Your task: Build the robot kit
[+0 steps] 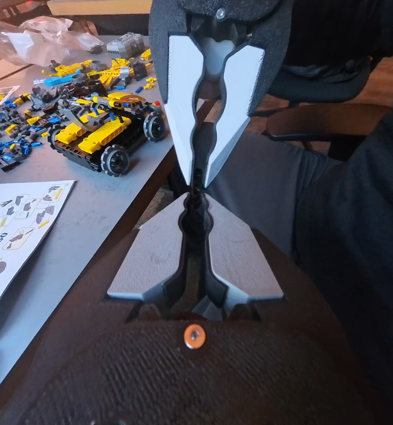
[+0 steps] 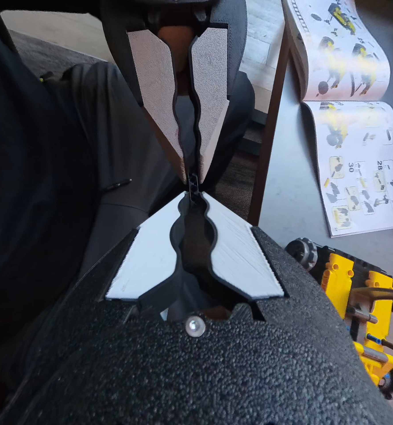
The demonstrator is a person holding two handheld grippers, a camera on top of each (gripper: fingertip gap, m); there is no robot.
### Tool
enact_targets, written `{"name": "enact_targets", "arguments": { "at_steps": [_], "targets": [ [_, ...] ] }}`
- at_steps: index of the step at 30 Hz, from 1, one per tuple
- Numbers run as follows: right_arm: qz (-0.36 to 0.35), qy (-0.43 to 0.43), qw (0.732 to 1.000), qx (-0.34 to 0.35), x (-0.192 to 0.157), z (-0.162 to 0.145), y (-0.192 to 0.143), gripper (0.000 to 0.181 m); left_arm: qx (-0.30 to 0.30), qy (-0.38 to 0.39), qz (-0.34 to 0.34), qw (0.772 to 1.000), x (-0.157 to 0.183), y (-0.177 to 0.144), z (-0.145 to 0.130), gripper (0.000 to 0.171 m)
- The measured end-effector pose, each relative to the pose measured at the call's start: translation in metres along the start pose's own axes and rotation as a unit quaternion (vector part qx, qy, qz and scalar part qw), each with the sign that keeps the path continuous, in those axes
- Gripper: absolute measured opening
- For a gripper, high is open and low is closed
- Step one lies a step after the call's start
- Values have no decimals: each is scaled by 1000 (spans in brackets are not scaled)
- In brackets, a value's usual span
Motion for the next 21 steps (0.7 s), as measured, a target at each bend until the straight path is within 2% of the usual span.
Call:
{"name": "enact_targets", "arguments": {
  "at_steps": [6,8,9,11,15,18,21],
  "targets": [
    [-30,11,999,13,1,-4,-15,7,28,-27,6,999,-3,0,4,5],
    [-62,23,998,-10,9,-21,-34,7,14,-23,37,999,-10,0,-2,20],
    [-85,31,996,-25,15,-33,-48,6,7,-24,43,999,-12,0,-6,26],
    [-132,54,988,-61,32,-66,-84,7,2,-34,38,999,-13,0,-11,27],
    [-166,136,968,-128,55,-156,-144,7,-11,-50,23,998,-14,8,-19,27],
    [-153,177,960,-158,58,-212,-153,7,-23,-47,20,998,-12,15,-23,27],
    [-131,193,958,-164,57,-237,-141,7,-33,-47,20,998,-11,21,-25,27]
  ]
}}
Point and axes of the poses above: each gripper's, where its closed fingertips meet, y out along the fingers, z out of its top, x = y × z across the jaws, the point moved 6 cm from there along -y, back along the fingers, and after that the axes turned 6 degrees about -y, right-handed, at the moved point
